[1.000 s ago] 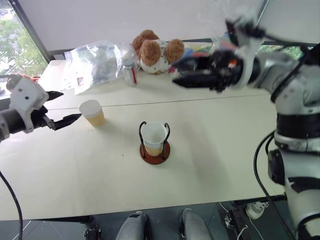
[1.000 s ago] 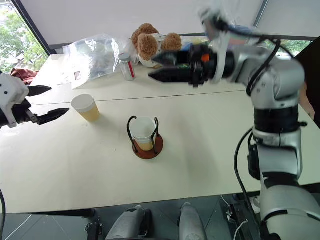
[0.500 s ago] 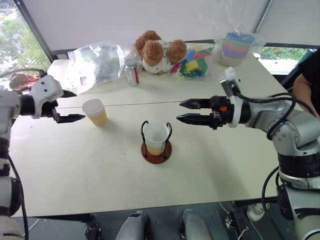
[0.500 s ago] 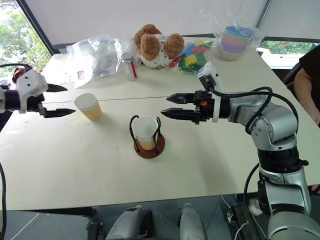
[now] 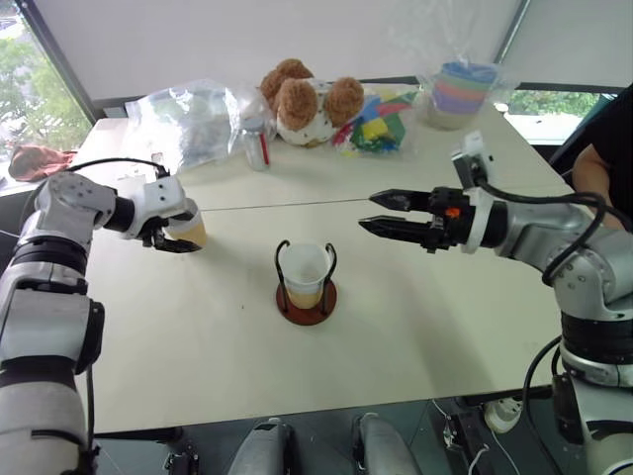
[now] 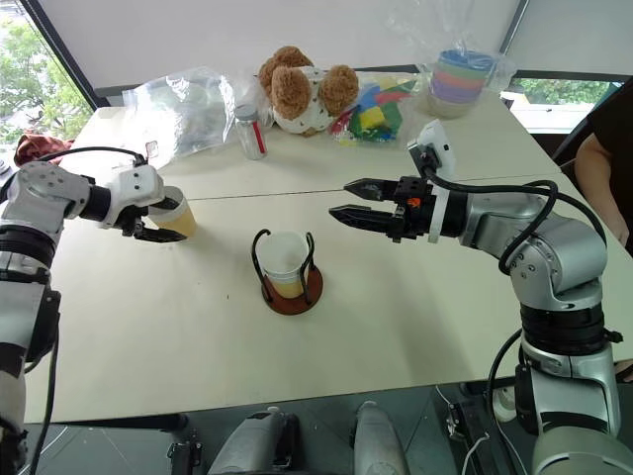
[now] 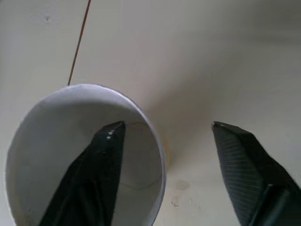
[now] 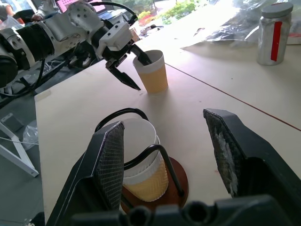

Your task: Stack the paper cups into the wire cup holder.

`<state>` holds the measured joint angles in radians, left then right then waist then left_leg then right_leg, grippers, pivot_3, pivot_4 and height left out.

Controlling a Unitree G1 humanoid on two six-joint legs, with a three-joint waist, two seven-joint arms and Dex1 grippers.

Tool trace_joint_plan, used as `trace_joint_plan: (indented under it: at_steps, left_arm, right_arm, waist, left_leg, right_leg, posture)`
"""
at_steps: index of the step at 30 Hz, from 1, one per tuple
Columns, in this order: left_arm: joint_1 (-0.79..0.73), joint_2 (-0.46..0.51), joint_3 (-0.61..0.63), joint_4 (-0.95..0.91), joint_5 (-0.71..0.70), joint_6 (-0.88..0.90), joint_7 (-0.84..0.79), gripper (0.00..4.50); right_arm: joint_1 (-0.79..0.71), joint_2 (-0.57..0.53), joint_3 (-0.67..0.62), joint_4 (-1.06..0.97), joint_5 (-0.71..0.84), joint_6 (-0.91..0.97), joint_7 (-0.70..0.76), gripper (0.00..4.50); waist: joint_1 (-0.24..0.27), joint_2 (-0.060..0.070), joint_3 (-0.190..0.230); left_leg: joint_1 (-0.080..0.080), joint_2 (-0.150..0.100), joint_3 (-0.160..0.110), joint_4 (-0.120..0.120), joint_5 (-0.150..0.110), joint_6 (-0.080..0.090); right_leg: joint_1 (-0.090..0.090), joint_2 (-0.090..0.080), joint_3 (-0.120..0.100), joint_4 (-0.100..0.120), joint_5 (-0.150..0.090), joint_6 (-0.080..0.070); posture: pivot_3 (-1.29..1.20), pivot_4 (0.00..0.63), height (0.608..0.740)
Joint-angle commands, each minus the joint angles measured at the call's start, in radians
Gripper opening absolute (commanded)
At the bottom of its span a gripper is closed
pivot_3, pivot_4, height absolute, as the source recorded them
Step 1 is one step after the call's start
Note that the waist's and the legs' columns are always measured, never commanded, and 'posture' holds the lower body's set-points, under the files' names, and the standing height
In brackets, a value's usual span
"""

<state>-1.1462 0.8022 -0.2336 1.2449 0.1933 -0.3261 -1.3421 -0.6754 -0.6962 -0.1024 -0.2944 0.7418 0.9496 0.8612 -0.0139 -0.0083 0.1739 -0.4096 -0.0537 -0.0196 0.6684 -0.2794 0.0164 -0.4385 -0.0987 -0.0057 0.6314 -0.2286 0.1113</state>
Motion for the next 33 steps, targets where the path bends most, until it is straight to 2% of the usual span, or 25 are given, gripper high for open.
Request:
trace_joint_plan:
  at_steps: [1,3,4,9,13,16,17,20,22,26,33]
  left_arm:
    - [-0.042,0.011,0.005,0.011,0.026,-0.029,0.011,1.15]
    - [-0.045,0.010,0.010,0.016,0.030,-0.034,0.009,0.17]
    - [-0.045,0.009,0.011,0.017,0.031,-0.035,0.009,0.04]
    - [-0.090,0.017,0.028,0.001,0.018,-0.035,-0.015,0.04]
    - [-0.225,-0.005,0.043,-0.062,-0.023,-0.018,-0.163,0.04]
    - [-0.317,-0.035,0.020,-0.129,-0.106,0.079,-0.257,0.04]
    - [-0.334,-0.033,-0.031,-0.194,-0.180,0.142,-0.269,0.04]
    - [-0.328,0.044,-0.277,-0.605,-0.597,0.450,-0.272,0.04]
    - [-0.318,0.081,-0.362,-0.737,-0.746,0.542,-0.272,0.04]
    - [-0.316,0.121,-0.504,-0.845,-0.878,0.557,-0.272,0.04]
    - [-0.343,0.149,-0.698,-0.870,-0.931,0.446,-0.272,0.04]
  right_arm:
    - [-0.004,-0.020,-0.042,-0.044,0.025,-0.003,-0.017,2.90]
    - [-0.003,-0.021,-0.040,-0.042,0.027,-0.005,-0.021,2.90]
    - [-0.003,-0.022,-0.039,-0.042,0.028,-0.006,-0.023,2.90]
    - [0.015,-0.035,-0.023,-0.040,0.029,-0.014,0.000,2.90]
    - [0.099,-0.147,-0.046,-0.053,-0.003,-0.054,0.076,2.90]
    - [0.153,-0.225,-0.070,-0.057,-0.019,-0.087,0.115,2.90]
    - [0.169,-0.247,-0.085,-0.058,-0.022,-0.096,0.126,2.90]
    - [0.228,-0.319,-0.133,-0.094,-0.027,-0.102,0.144,2.90]
    - [0.241,-0.320,-0.137,-0.113,-0.016,-0.098,0.126,2.90]
    - [0.261,-0.291,-0.160,-0.151,0.012,-0.079,0.075,2.90]
    - [0.320,-0.286,-0.203,-0.234,0.094,-0.040,0.031,2.90]
  waist:
    - [0.001,0.000,0.000]
    - [0.003,0.000,0.000]
    - [0.003,0.000,0.000]
    - [0.003,-0.001,0.000]
    - [0.012,-0.004,0.001]
    - [0.020,-0.004,0.001]
    - [0.019,-0.004,0.001]
    - [0.011,-0.004,0.001]
    - [0.001,-0.003,0.001]
    - [-0.004,-0.001,0.001]
    - [0.002,0.000,0.002]
  left_leg:
    - [0.000,0.000,0.000,0.000,0.000,0.000]
    - [0.000,0.000,0.000,0.000,0.000,0.000]
    - [0.000,0.000,0.000,0.000,0.000,0.000]
    - [0.000,0.000,0.000,0.000,0.000,0.000]
    - [-0.002,0.000,-0.002,0.001,0.000,0.001]
    - [-0.004,-0.001,-0.002,0.006,-0.003,0.005]
    - [-0.006,0.000,-0.002,0.010,-0.004,0.007]
    - [-0.008,0.000,-0.002,0.014,-0.005,0.009]
    - [-0.008,0.000,-0.004,0.015,-0.006,0.008]
    - [-0.003,0.000,-0.003,0.015,-0.005,0.008]
    - [0.000,0.001,-0.003,0.015,-0.005,0.007]
  right_leg:
    - [0.000,0.000,0.000,0.000,0.000,0.000]
    - [0.000,0.000,0.000,0.000,0.000,0.000]
    - [0.000,0.000,0.000,0.000,0.000,0.000]
    - [0.000,0.000,0.000,0.000,0.000,0.000]
    - [0.001,0.000,0.000,0.000,0.000,0.000]
    - [0.001,0.000,-0.001,-0.001,0.000,0.001]
    - [0.001,0.000,-0.001,0.000,-0.002,0.003]
    - [0.001,0.000,0.001,0.000,-0.002,0.003]
    - [0.002,-0.001,0.002,0.000,-0.002,0.003]
    - [0.003,0.000,0.004,0.000,-0.002,0.003]
    - [0.005,0.002,0.004,0.002,-0.002,0.003]
  posture:
    - [0.00,0.150,0.740]
    - [0.00,0.150,0.740]
    - [0.00,0.150,0.740]
    - [0.00,0.150,0.740]
    - [0.00,0.150,0.740]
    - [0.00,0.150,0.740]
    - [0.00,0.150,0.740]
    - [0.00,0.150,0.740]
    - [0.00,0.150,0.740]
    - [0.00,0.150,0.740]
    - [0.00,0.150,0.740]
